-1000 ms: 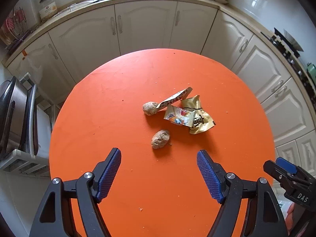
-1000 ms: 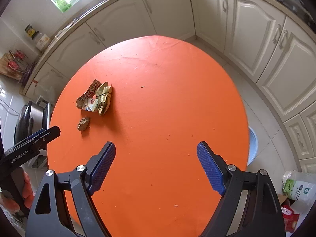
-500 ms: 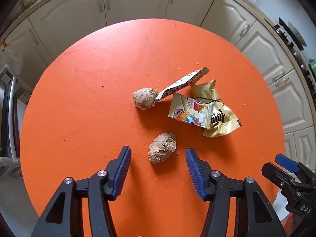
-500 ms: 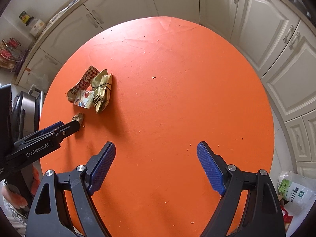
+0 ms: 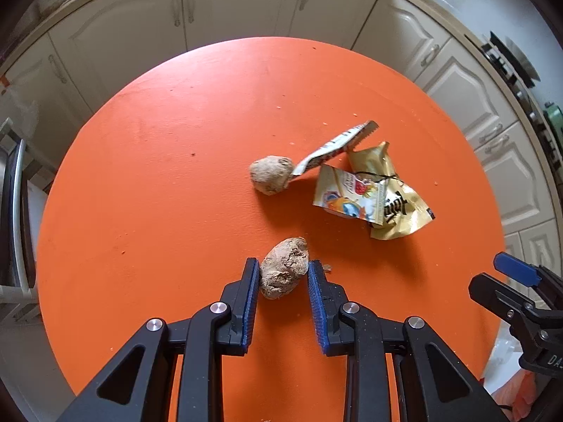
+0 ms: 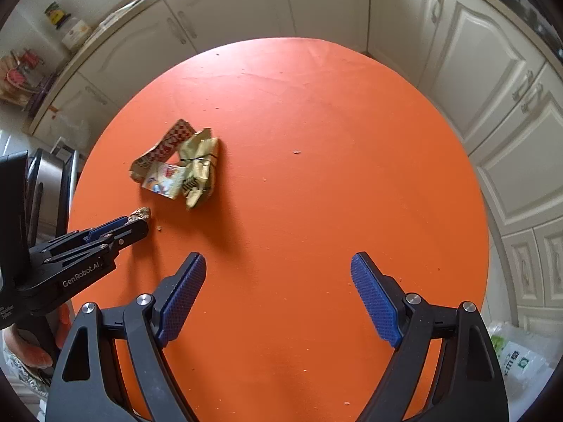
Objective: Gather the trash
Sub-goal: 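Grasp the brown potato with the left gripper while the right gripper approaches the gold wrapper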
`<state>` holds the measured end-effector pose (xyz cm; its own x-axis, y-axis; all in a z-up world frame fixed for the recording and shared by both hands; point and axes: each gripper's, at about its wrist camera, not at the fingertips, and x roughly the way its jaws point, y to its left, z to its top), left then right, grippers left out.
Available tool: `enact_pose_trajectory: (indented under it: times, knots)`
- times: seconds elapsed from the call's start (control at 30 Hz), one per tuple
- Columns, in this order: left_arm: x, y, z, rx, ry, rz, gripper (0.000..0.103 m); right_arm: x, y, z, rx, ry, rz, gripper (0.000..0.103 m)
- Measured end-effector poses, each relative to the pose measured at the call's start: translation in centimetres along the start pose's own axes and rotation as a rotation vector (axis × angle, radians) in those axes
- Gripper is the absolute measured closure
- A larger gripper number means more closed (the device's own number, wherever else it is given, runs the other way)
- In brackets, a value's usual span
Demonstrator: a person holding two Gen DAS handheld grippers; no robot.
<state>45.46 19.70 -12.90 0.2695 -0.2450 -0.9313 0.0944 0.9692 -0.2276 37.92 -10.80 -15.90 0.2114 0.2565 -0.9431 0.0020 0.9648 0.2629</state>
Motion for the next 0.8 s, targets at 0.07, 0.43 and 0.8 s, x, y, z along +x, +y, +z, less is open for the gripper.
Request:
enact_pose_trajectory:
  times: [0.07, 0.43, 0.8]
  knots:
    - [-0.7, 1.4, -0.1, -0.04, -0.018, 0.005, 0.079, -0.3, 1.5, 0.7, -0.057, -0.01, 0.021, 0.017]
    - [-3.2, 6.0, -1.9, -0.202, -0.061, 0.031, 0.079, 3.4, 10.4, 4.8, -0.386, 0.044, 0.022, 0.032]
    - [-3.1, 7.8, -2.5, -0.248, -0.054, 0.015, 0.079, 7.7, 14.3, 5.8, -0.516, 0.107, -0.034, 0.043]
